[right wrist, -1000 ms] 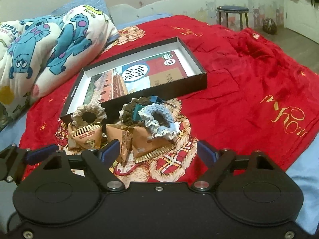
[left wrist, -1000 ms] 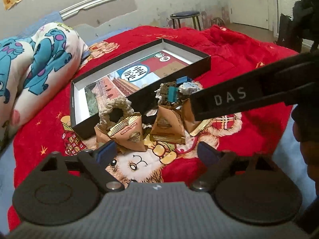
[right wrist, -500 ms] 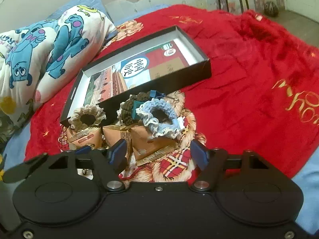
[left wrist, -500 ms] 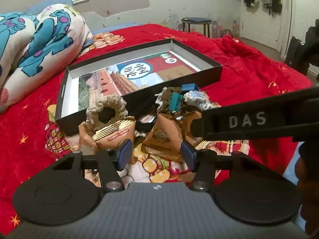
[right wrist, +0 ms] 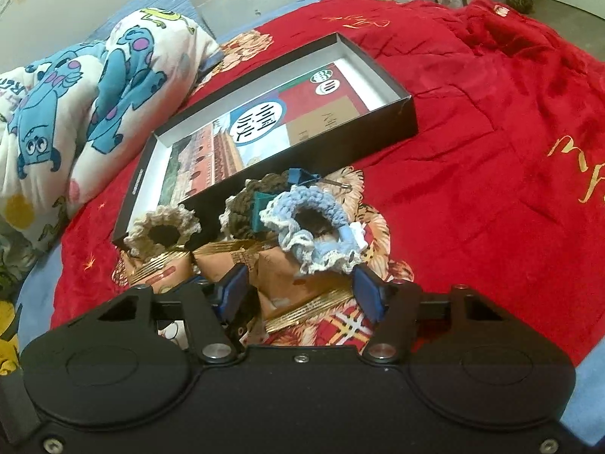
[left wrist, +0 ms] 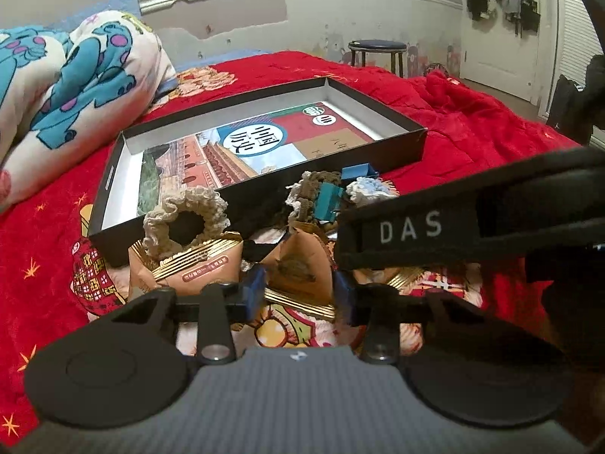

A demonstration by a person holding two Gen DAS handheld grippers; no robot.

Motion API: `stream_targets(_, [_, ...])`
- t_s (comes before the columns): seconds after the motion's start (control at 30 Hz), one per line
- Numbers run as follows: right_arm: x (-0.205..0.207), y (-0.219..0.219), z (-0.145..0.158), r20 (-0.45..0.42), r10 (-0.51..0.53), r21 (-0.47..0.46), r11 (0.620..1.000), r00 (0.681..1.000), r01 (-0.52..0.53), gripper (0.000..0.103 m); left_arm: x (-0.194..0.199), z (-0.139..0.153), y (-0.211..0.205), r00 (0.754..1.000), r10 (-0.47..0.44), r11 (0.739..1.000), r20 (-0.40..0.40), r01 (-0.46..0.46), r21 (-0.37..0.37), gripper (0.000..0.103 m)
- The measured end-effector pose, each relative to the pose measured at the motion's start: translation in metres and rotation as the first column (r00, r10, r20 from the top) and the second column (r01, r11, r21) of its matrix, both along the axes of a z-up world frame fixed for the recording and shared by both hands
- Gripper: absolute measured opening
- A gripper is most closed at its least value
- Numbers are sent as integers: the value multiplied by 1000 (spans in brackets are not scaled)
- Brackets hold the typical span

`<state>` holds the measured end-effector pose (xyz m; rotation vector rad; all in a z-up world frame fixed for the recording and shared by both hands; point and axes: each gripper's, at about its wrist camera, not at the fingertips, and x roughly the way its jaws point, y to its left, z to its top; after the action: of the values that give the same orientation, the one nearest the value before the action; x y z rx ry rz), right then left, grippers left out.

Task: Organize objects
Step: 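Lower the left tool onto a brown pyramid candy and close its fingers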

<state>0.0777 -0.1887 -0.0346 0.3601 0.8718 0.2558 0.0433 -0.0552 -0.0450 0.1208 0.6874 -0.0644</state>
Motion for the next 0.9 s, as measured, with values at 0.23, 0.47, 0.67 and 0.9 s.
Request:
stream_targets(0.23, [3,3,-5,0,-8,-15,1000,1000,8,60,8,-7,-1,1000,21,1000,-12,-21,3,62])
stream_targets(0.47, [5,6,-7,2,-11,-28,1000,1000,11,60,7,-12,-1,998,58,998,-24,-58,-5,54])
stream_targets(0.67, [4,4,-6,0,-9,-42,999,1000,9,51,6,-11,2,998,60,998,-35,-61,-29,43])
stream_targets(0.9, [3,2,-5,-2,-12,-33,999,1000,12,48,3,-8,1,997,67,997,-46,-69,-44,31])
